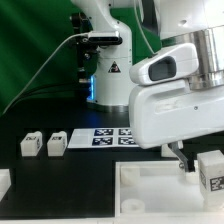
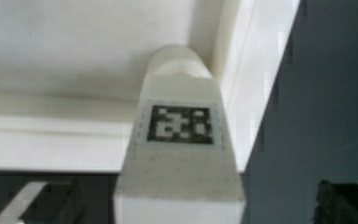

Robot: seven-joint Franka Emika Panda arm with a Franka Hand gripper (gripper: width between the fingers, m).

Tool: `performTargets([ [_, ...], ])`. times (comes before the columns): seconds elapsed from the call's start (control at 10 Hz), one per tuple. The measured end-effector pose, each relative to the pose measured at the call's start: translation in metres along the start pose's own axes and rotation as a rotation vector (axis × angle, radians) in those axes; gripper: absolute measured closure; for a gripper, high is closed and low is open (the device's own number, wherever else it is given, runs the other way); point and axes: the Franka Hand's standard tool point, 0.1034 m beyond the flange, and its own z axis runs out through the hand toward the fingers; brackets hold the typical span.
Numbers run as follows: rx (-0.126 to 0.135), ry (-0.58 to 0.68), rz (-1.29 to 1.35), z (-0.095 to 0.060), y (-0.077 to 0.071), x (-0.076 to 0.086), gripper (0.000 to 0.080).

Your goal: Assemble one leg

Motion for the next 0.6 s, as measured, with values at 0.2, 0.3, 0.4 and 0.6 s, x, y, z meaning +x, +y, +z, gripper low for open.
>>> performTargets([
  [0.2,0.004,-0.010,0.007,0.0054,0.0020,0.0015,0.0151],
  [0.3,0.004,-0.011,0.005,0.0059,0.0006,0.0013,0.0151],
  [0.4,0.004,-0.011,0.005,0.0059,0.0011,0.0012,0.0151],
  [0.6,0.004,-0.011,0.005,0.0060,0.0012,0.0012,0.0247],
])
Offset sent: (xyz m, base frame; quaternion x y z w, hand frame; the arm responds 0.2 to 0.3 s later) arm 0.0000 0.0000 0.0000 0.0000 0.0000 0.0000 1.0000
